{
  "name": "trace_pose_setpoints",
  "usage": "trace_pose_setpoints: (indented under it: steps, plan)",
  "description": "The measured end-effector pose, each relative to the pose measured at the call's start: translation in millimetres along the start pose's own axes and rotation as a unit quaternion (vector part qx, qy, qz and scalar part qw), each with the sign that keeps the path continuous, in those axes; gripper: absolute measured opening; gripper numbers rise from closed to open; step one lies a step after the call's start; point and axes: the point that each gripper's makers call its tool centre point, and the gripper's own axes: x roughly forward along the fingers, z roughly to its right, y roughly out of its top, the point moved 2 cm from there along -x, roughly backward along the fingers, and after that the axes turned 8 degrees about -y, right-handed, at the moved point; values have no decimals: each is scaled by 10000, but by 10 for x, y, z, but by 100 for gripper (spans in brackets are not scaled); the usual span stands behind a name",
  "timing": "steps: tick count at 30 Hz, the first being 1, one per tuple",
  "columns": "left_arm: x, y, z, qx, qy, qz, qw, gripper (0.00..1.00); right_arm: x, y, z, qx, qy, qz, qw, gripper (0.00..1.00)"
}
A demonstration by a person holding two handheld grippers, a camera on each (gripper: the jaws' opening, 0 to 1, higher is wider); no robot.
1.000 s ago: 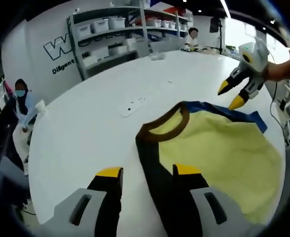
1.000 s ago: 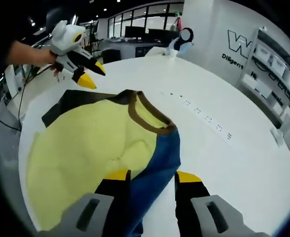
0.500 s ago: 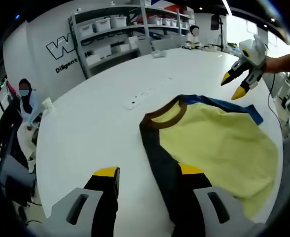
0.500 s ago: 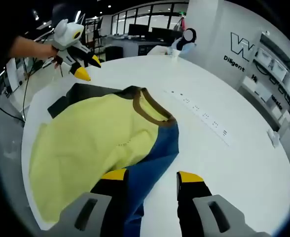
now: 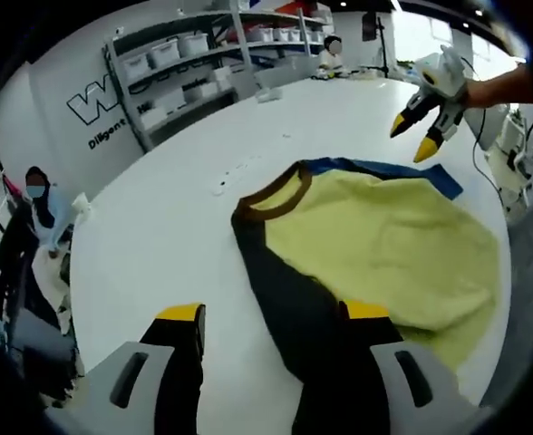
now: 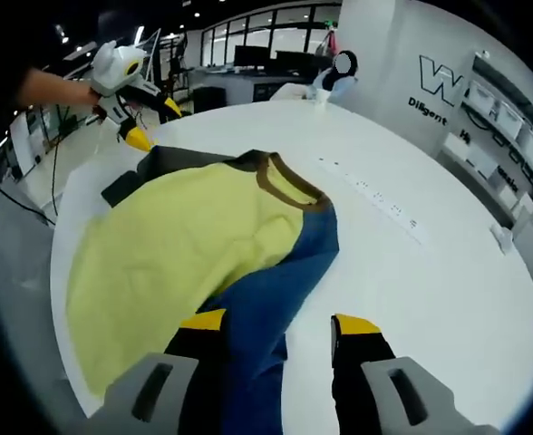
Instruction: Fold the garment on the visible template until the final outline fits inside the template.
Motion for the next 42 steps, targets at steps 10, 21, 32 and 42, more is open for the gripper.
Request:
trace_pose_setpoints:
  steps: [10,21,32,42]
  plan:
    - [-80,-349,223,-78,-141,-314,9994,65,-168,-183,-123,112,-57,-14,9999,40]
    - [-147,-605,401,53,-292,-517,9982,61,-261,-264,-133,177,-137,-70,9997,41]
    - [-151,-946,720,185,-564,-904,9941,53,-345,-534,-263,137,-117,-247,9995,44]
    - [-175,-1180,810,46,-607,-1209,9908,36,-421,-733,-176,210,-190,-381,9989,44]
